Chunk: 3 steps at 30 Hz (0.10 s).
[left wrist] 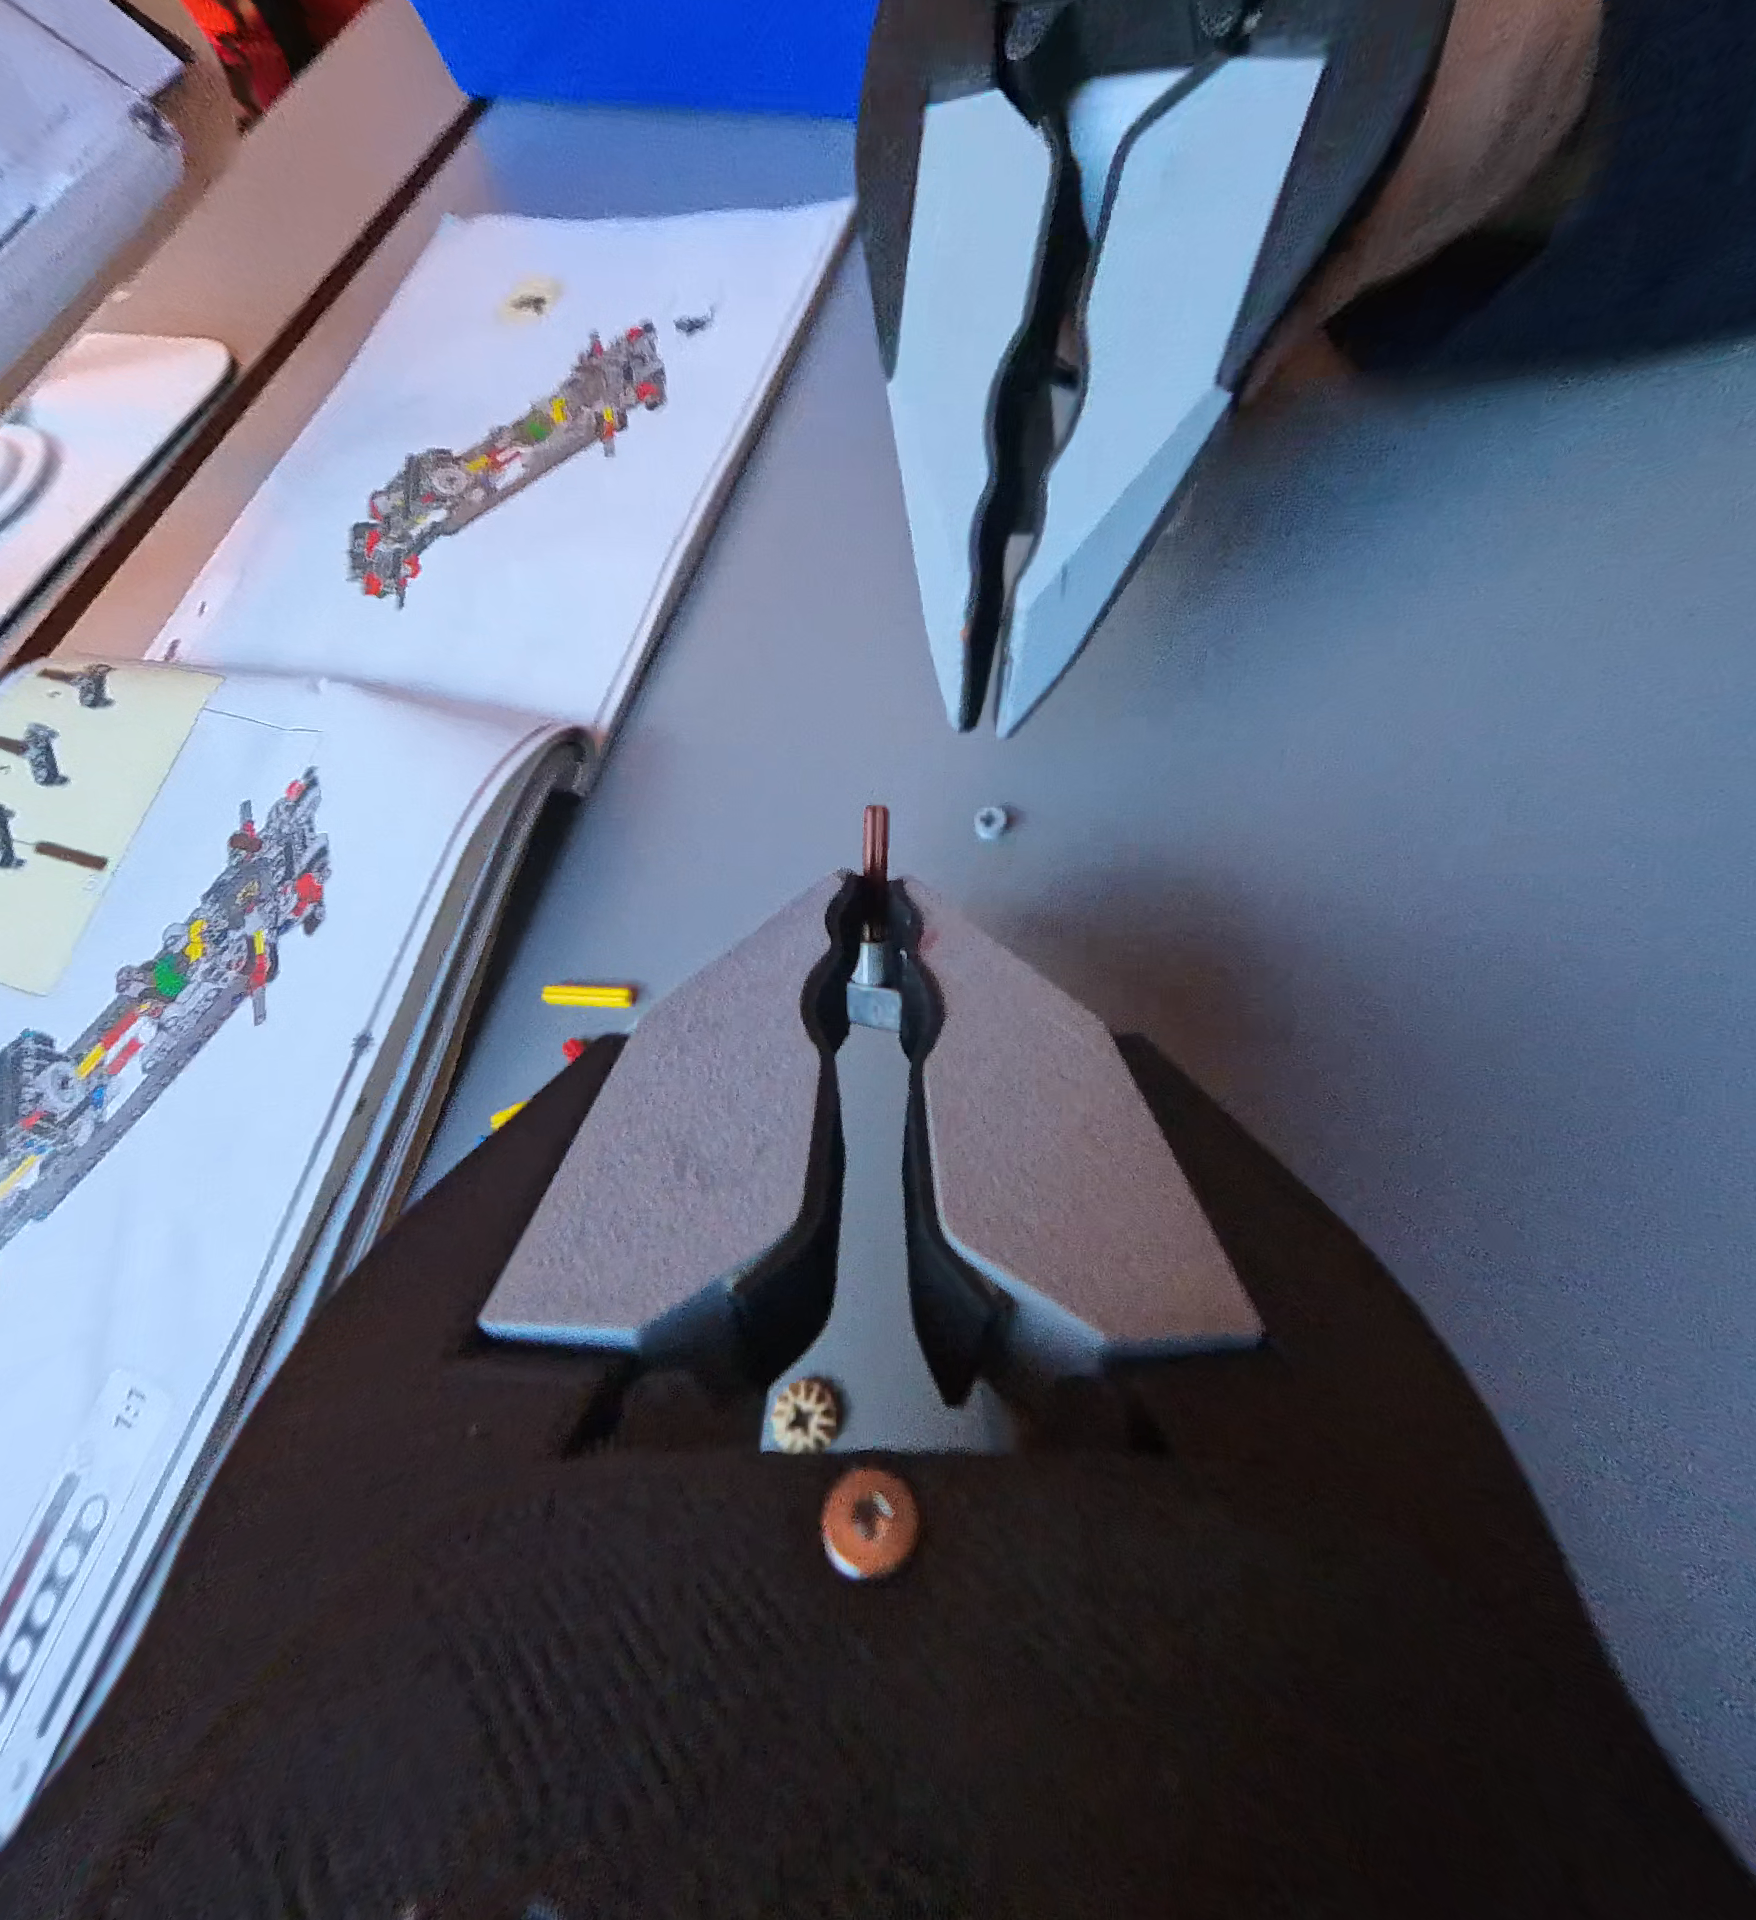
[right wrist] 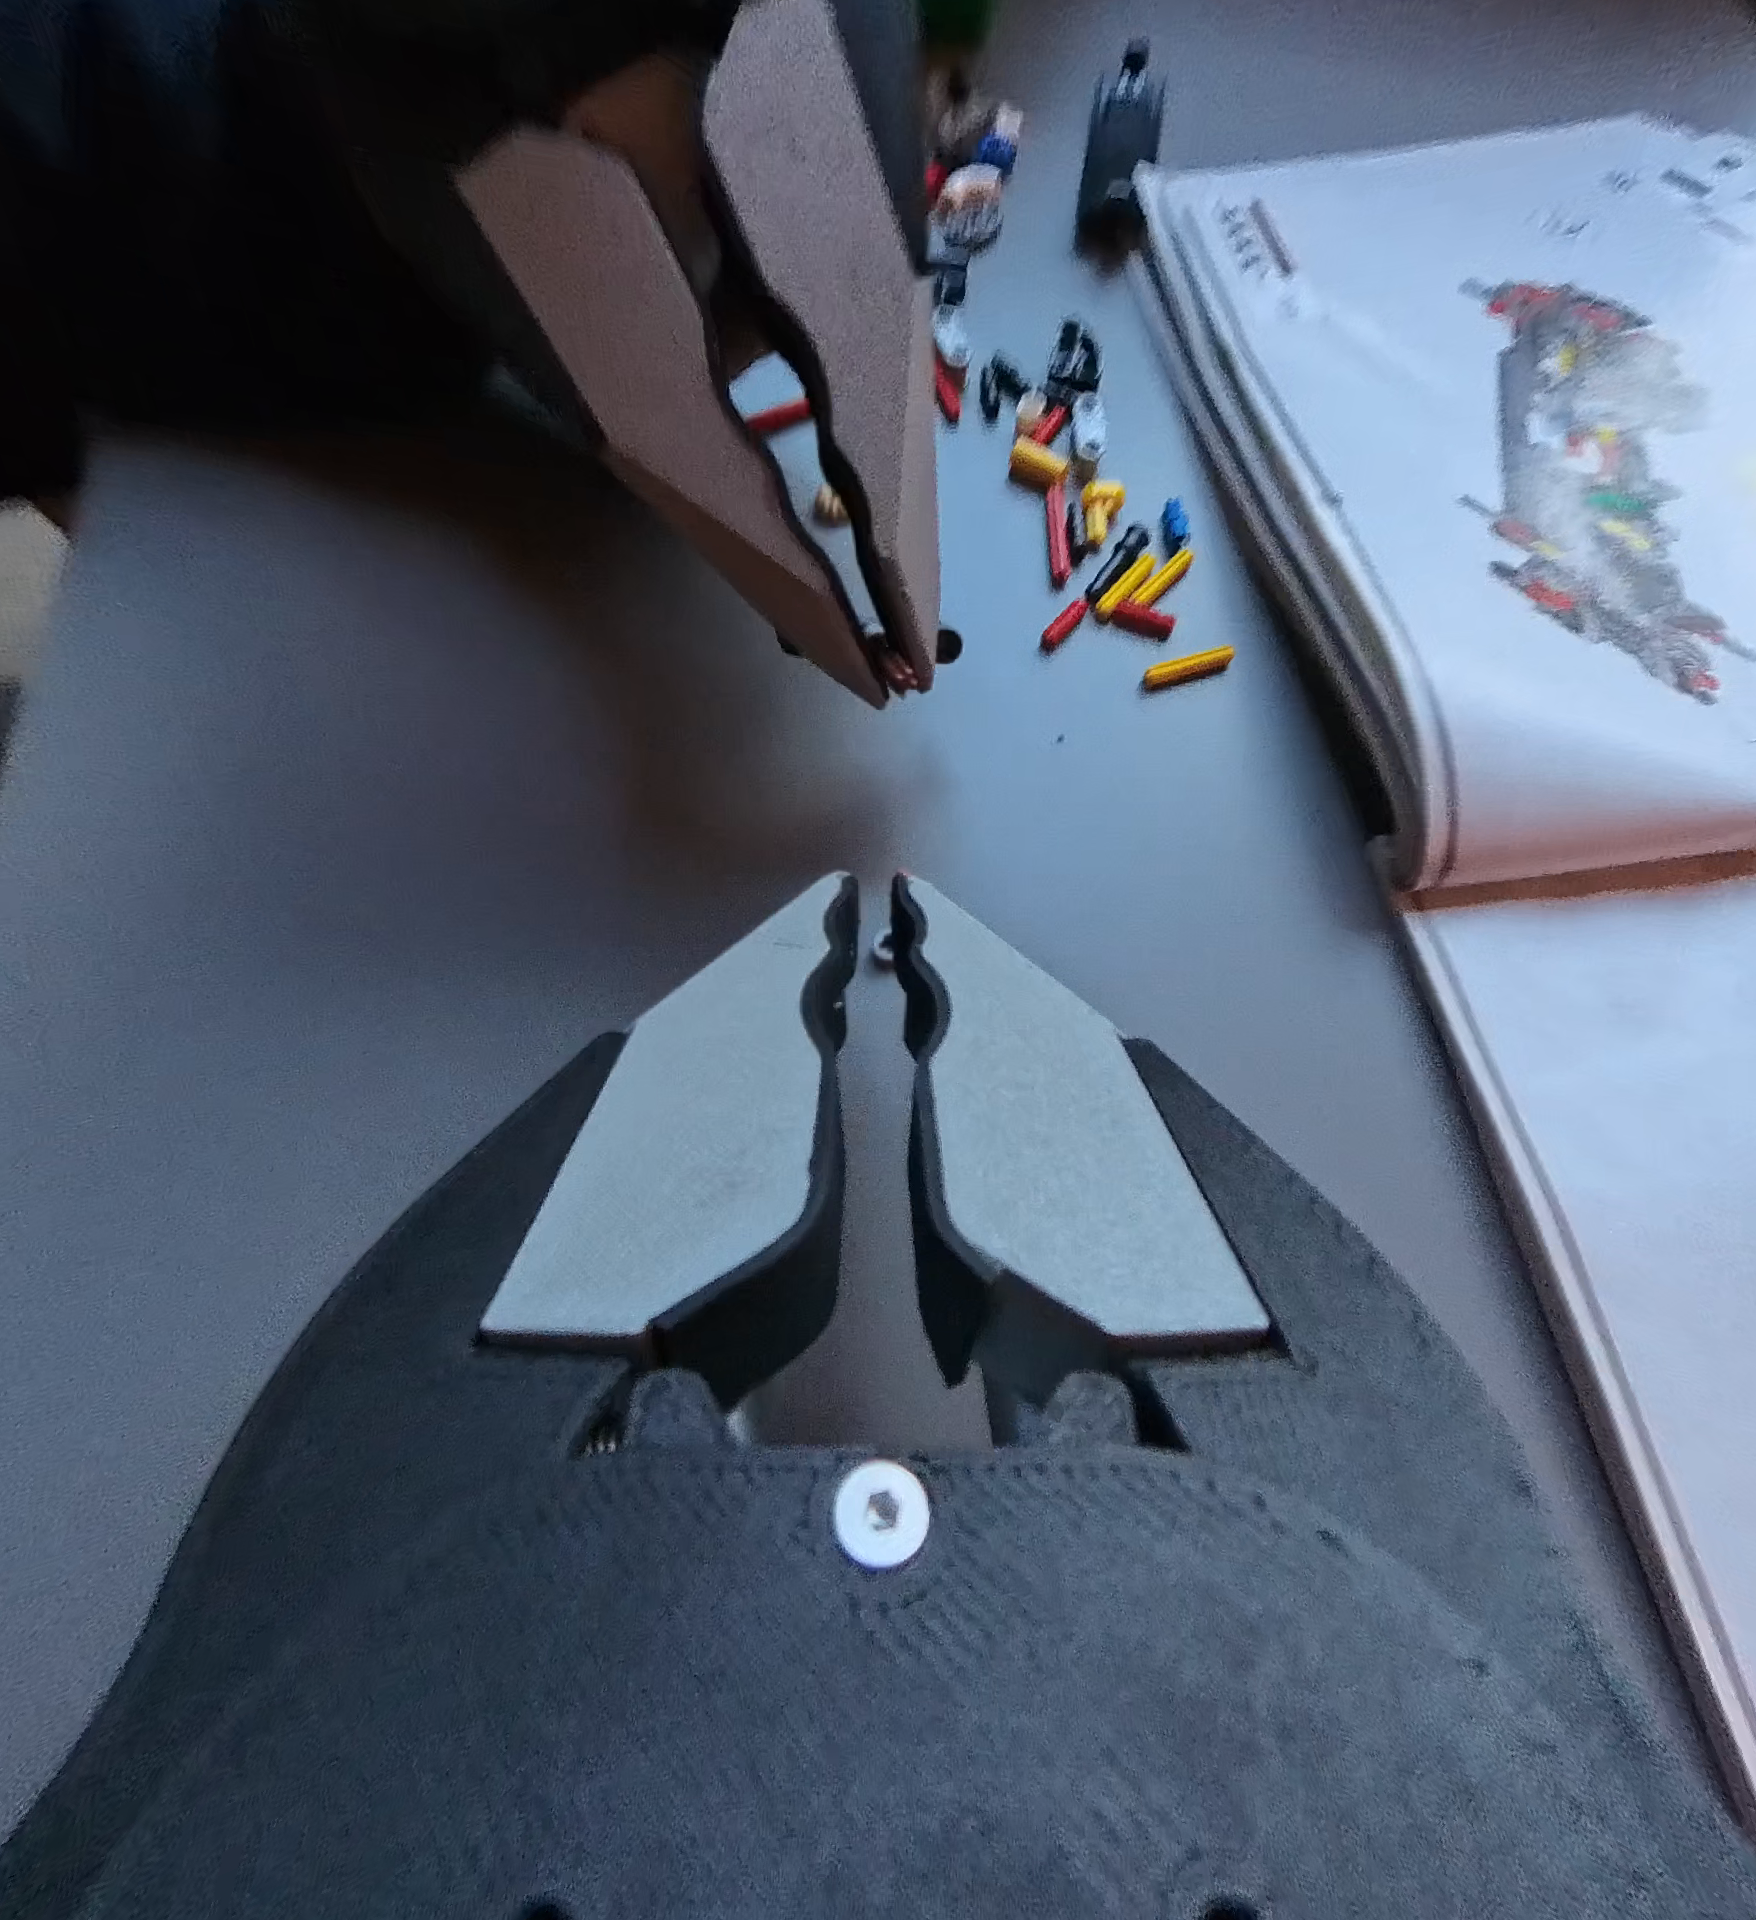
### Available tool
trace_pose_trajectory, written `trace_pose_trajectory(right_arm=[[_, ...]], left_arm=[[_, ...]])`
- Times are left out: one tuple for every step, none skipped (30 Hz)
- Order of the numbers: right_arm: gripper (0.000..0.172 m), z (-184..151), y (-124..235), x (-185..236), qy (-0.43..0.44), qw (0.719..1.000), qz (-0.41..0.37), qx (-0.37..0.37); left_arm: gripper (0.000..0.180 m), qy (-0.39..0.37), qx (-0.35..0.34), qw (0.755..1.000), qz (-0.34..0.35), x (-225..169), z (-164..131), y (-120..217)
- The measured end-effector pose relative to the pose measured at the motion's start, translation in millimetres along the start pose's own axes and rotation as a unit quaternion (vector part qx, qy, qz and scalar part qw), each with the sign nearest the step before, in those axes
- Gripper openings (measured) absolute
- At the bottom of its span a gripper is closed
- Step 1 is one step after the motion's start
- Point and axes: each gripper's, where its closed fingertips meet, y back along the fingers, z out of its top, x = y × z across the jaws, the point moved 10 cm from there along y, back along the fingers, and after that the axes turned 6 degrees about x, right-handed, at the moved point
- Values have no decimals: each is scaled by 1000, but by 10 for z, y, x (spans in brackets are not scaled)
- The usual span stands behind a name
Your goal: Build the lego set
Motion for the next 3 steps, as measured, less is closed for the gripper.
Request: trace_pose_trajectory(right_arm=[[4,-7,-42,28,13,1000,-5,20],[5,-19,-79,45,22,999,-9,38],[6,-33,-110,53,26,998,-11,53]], left_arm=[[2,-1,3,1000,-9,-19,5,-14],[2,3,3,1000,-25,-39,10,-28],[2,8,5,999,-37,-51,9,-43]])
